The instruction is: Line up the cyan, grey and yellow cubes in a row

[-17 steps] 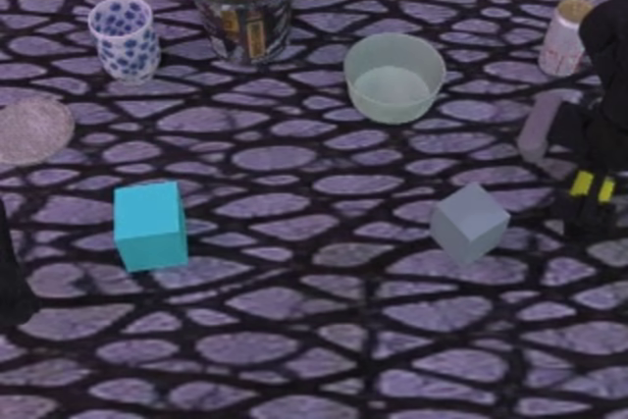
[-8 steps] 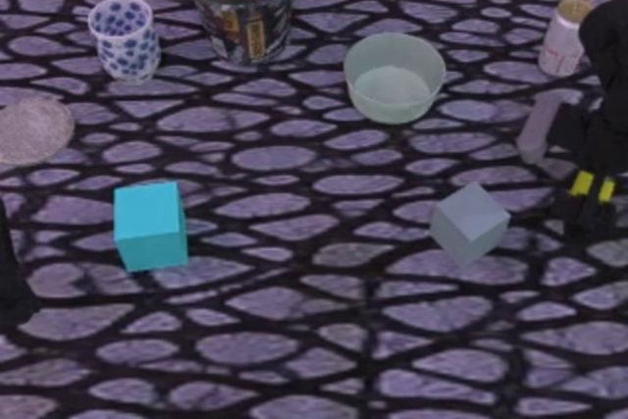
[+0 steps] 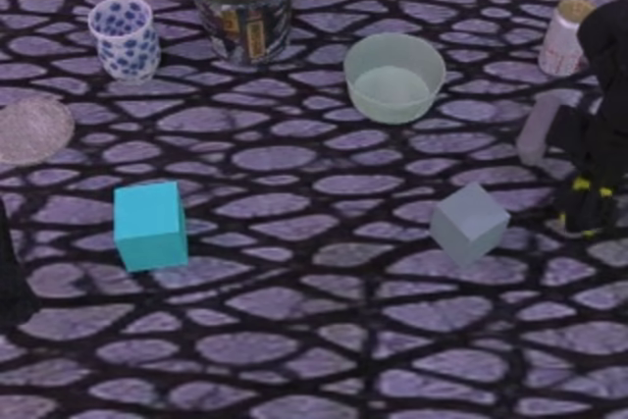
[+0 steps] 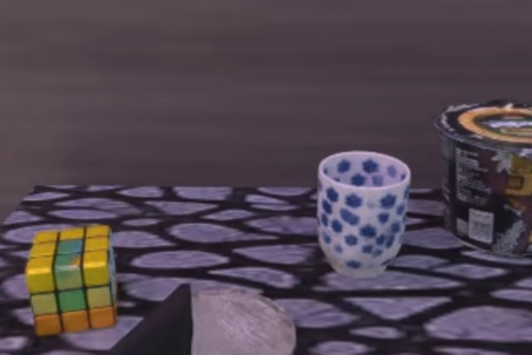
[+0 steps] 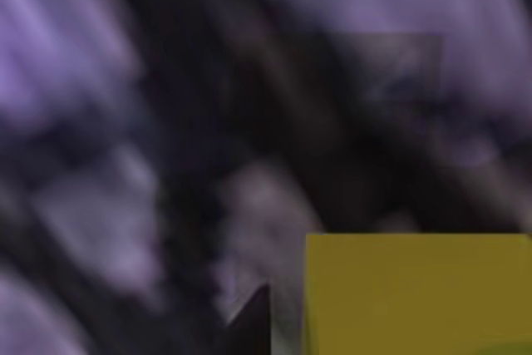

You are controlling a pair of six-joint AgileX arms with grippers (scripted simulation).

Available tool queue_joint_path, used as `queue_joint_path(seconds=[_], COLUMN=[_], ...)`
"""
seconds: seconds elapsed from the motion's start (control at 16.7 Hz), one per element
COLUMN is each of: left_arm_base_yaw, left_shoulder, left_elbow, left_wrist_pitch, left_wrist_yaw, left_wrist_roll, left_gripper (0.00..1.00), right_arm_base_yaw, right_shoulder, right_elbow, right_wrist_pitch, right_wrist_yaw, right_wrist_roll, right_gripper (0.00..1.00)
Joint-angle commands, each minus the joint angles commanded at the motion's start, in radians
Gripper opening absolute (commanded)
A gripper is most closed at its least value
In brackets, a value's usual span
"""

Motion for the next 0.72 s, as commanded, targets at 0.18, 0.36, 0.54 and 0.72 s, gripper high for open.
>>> queue_joint_path(seconds=[0.18,0.36,0.54,0.72], left_arm_base_yaw=[0.0,0.0,0.0,0.0], left_shoulder=[0.0,0.0,0.0,0.0], left_elbow=[0.0,0.0,0.0,0.0], left_wrist_pitch=[0.0,0.0,0.0,0.0], left_wrist_yaw=[0.0,0.0,0.0,0.0], left_wrist_roll=[0.0,0.0,0.0,0.0], left_gripper=[1.0,1.0,1.0,1.0], right_arm_base_yaw=[0.0,0.0,0.0,0.003], right_shoulder=[0.0,0.0,-0.044,-0.06], right_elbow=[0.0,0.0,0.002,0.032], right_wrist_pitch=[0.0,0.0,-0.038,-0.079], right_wrist_yaw=[0.0,0.0,-0.011,-0.012], right_wrist_roll=[0.0,0.0,0.021,0.017], right_gripper=[0.0,0.0,0.0,0.0])
